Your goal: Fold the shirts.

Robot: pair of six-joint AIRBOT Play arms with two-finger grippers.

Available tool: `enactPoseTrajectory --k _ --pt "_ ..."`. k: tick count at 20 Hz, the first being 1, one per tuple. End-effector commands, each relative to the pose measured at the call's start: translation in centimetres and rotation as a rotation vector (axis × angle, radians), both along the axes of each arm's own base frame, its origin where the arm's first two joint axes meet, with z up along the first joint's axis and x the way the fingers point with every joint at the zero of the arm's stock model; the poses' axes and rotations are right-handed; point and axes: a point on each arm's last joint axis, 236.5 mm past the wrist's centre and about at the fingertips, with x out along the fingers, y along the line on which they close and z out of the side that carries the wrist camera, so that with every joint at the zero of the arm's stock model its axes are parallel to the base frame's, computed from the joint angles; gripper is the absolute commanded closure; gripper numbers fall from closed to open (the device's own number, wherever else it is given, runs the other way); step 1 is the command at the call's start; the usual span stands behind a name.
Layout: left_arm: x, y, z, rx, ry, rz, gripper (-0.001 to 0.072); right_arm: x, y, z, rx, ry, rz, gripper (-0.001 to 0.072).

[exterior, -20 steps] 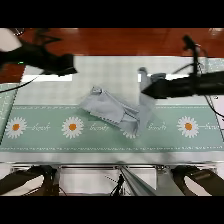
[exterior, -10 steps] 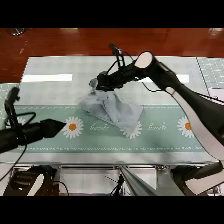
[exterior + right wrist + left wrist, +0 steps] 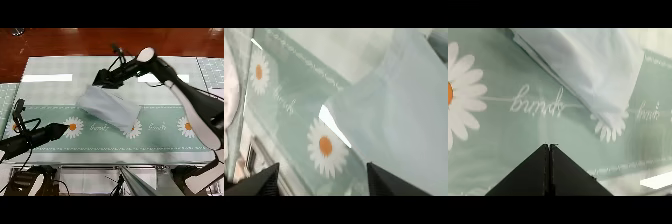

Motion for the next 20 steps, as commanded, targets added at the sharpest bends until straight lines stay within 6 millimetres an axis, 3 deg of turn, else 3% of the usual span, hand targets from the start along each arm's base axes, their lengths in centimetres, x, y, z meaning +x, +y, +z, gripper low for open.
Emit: enactPoseTrajectory --k 1,4,6,7,9,11,15,18,20 --pt "2.4 0.9 1.0 -0.013 -0.082 0.079 0.0686 -2.2 -10.9 3.7 -0.184 -0.039 0.062 0.0079" --pt "2.7 1.0 1.0 -0.013 -0.087 0.087 0.0686 -3.6 -23.0 2.8 -0.557 -0.15 -0.213 0.0078" --pt "2.7 1.0 0.7 -0.008 -0.079 0.081 0.0686 -6.2 -26.8 -0.4 -0.606 -0.137 -0.472 0.0078" --pt "2.6 1.0 0.5 -0.007 -0.075 0.081 0.0686 -7.6 -27.1 -2.5 -0.556 -0.101 -0.613 0.0078" --pt "2.6 1.0 0.2 -0.007 -0.064 0.08 0.0686 -9.4 -25.1 -6.5 -0.339 -0.02 -0.832 0.0079" --pt "2.5 0.9 -0.2 -0.006 -0.052 0.08 0.0686 -10.7 -22.7 -9.7 -0.182 0.101 -0.918 0.0082" --pt "2.6 0.9 -0.5 -0.005 -0.042 0.079 0.0686 -12.3 -18.6 -13.9 -0.197 0.238 -0.723 0.0082" --pt "2.3 0.8 -0.6 -0.004 -0.03 0.07 0.0685 -12.5 -16.8 -15.4 -0.22 0.3 -0.584 0.0082" --pt "2.3 0.8 -0.7 -0.003 -0.025 0.07 0.0686 -11.5 -16.1 -15.8 -0.222 0.325 -0.552 0.0083"
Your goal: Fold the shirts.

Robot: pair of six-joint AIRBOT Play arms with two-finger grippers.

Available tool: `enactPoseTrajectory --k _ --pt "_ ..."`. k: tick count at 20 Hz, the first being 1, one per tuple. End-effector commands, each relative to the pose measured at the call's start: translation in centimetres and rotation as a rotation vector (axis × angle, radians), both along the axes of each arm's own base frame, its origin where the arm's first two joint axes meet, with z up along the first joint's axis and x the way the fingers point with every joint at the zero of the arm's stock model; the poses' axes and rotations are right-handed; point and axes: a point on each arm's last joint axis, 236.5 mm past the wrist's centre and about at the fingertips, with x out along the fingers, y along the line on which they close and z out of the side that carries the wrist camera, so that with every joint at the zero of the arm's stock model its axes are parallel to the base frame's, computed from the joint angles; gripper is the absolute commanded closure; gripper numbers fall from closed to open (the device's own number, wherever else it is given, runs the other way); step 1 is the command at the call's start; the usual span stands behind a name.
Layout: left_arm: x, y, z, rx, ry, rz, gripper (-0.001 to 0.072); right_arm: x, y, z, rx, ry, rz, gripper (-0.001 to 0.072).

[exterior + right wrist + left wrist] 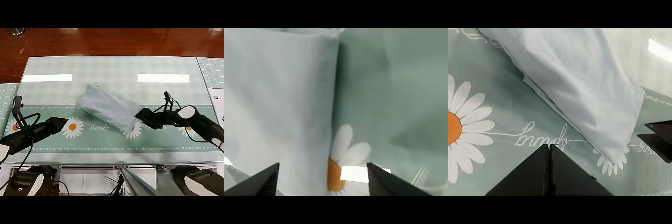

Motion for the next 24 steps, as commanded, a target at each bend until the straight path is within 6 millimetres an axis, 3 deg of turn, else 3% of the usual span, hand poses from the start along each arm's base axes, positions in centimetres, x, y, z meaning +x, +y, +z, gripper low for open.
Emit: enactPoseTrajectory --k 1,4,5,7,8,11,14,17,20,24 --pt "-0.1 -0.1 -0.2 0.001 0.009 -0.005 0.0686 0.6 2.3 -1.3 0.05 0.062 0.093 0.0085" --pt "-0.1 0.0 -0.2 0.001 0.009 -0.004 0.0686 0.9 5.0 -2.6 0.057 0.107 0.17 0.0113" --pt "-0.1 -0.1 -0.2 0.001 0.009 -0.005 0.0686 0.9 6.3 -2.7 0.064 0.114 0.211 0.0239" --pt "-0.1 -0.1 -0.2 0.001 0.009 -0.005 0.0686 1.5 8.8 -1.7 0.076 0.056 0.331 0.0612" --pt "-0.1 -0.1 -0.2 0.002 0.009 -0.005 0.0686 2.4 9.8 -0.3 0.083 -0.001 0.381 0.069" --pt "-0.1 -0.1 -0.2 0.002 0.01 -0.005 0.0685 6.6 11.6 6.4 0.103 -0.171 0.473 0.0691" --pt "-0.1 -0.1 -0.2 0.001 0.009 -0.005 0.0685 10.5 11.5 14.6 0.059 -0.327 0.528 0.0691" --pt "-0.1 -0.1 -0.2 0.002 0.009 -0.005 0.0685 14.5 8.8 22.0 -0.028 -0.476 0.484 0.0691" --pt "-0.1 -0.1 -0.2 0.002 0.009 -0.005 0.0685 17.0 3.7 28.0 -0.053 -0.545 0.375 0.0691" --pt "-0.1 -0.1 -0.2 0.001 0.01 -0.005 0.0685 16.8 -5.5 31.5 -0.114 -0.516 0.27 0.069"
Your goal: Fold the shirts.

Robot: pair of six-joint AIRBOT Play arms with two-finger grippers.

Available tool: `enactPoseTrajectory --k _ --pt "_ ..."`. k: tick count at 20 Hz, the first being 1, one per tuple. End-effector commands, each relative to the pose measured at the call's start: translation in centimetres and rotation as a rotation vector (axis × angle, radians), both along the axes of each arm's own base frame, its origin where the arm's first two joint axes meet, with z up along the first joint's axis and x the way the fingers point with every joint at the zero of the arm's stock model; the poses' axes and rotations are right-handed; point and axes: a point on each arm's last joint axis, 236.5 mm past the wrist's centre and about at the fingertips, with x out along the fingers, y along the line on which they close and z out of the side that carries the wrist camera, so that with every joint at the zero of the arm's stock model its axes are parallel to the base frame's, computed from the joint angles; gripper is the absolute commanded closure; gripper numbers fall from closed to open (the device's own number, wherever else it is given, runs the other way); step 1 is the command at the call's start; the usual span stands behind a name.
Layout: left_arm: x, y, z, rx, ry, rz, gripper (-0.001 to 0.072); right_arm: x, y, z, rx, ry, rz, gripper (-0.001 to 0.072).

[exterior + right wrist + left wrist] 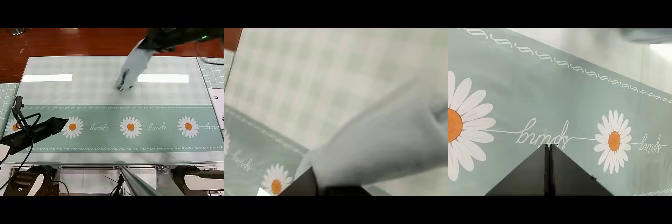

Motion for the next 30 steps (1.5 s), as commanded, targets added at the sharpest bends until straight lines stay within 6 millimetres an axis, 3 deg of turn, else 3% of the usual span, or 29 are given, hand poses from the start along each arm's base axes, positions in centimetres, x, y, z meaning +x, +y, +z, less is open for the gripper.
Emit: enactPoseTrajectory --k 1,5,10,12,14,17,20,23,24,25,26,27,30 --pt "0.0 0.0 0.0 0.0 0.0 0.0 0.0685 -1.0 -8.7 2.7 -0.041 0.043 -0.129 0.0691" --pt "-0.1 -0.1 -0.1 0.001 0.006 -0.005 0.0685 -4.4 -18.5 2.2 -0.053 0.191 -0.311 0.0691" --pt "-0.1 -0.1 -0.1 0.001 0.005 -0.004 0.0685 -11.5 -28.2 1.7 -0.205 0.314 -0.548 0.0693" --pt "-0.1 -0.1 -0.1 0.001 0.006 -0.004 0.0685 -14.8 -30.2 1.0 -0.221 0.358 -0.65 0.0693" --pt "-0.1 -0.1 -0.1 0.001 0.006 -0.005 0.0685 -19.2 -32.3 -1.2 -0.243 0.448 -0.771 0.0693" --pt "-0.1 -0.1 -0.1 0.001 0.005 -0.004 0.0685 -28.9 -36.3 -5.3 -0.366 0.658 -1.047 0.0691" --pt "-0.1 -0.1 -0.1 0.001 0.005 -0.004 0.0685 -36.4 -36.0 -8.3 -0.392 0.822 -1.257 0.069" --pt "-0.1 -0.1 -0.1 0.0 0.006 -0.005 0.0685 -42.1 -35.3 -10.4 -0.506 0.935 -1.405 0.0686" --pt "-0.2 -0.1 -0.1 0.0 0.007 -0.005 0.0685 -44.1 -35.5 -10.8 -0.561 0.97 -1.476 0.0578" --pt "-0.4 -0.1 -0.2 0.002 0.015 -0.012 0.0685 -45.6 -35.6 -11.3 -0.596 1.012 -1.54 0.0335" --pt "-0.6 -0.2 -0.4 0.013 0.016 -0.031 0.0685 -46.0 -35.6 -11.9 -0.599 1.04 -1.542 0.0158" --pt "-0.7 -0.3 -0.4 0.028 0.006 -0.05 0.0685 -45.3 -35.7 -12.4 -0.585 1.038 -1.51 0.0085" --pt "-0.1 -0.1 -0.3 0.05 -0.021 -0.059 0.0685 -42.0 -37.1 -12.8 -0.599 0.96 -1.359 0.0086"
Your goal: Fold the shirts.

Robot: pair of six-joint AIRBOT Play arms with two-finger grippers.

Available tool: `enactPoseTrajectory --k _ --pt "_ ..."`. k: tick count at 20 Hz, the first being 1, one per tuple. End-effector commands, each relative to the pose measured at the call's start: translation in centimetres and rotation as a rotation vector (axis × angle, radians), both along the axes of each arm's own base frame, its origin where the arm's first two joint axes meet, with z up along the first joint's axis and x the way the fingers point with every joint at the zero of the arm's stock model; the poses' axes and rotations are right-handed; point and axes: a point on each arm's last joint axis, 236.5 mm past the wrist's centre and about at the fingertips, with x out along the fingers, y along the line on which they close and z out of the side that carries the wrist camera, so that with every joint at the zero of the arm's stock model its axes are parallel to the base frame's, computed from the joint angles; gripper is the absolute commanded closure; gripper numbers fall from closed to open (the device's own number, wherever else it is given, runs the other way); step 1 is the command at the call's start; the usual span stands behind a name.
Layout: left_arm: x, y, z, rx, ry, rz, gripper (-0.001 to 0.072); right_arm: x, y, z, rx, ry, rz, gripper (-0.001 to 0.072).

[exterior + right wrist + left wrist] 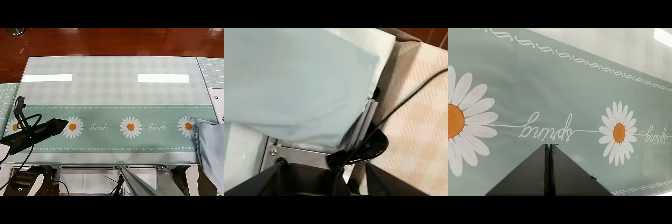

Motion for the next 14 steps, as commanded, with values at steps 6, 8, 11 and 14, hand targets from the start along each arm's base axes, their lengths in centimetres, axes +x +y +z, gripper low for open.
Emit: enactPoseTrajectory --k 6,8,11,14 --pt "7.4 -0.8 6.6 0.095 -0.15 -0.123 0.0686 26.7 3.2 7.3 -0.024 -0.742 0.691 0.069" --pt "10.5 -2.8 10.4 0.121 -0.18 -0.245 0.0687 34.5 12.2 11.8 0.073 -1.034 0.917 0.0691" --pt "14.1 -4.6 11.6 0.343 -0.219 -0.372 0.0688 37.5 23.4 8.5 0.125 -0.953 1.257 0.069" --pt "14.5 -3.5 5.4 0.528 -0.082 -0.3 0.0686 35.2 26.6 -2.9 0.111 -0.496 1.429 0.0691"
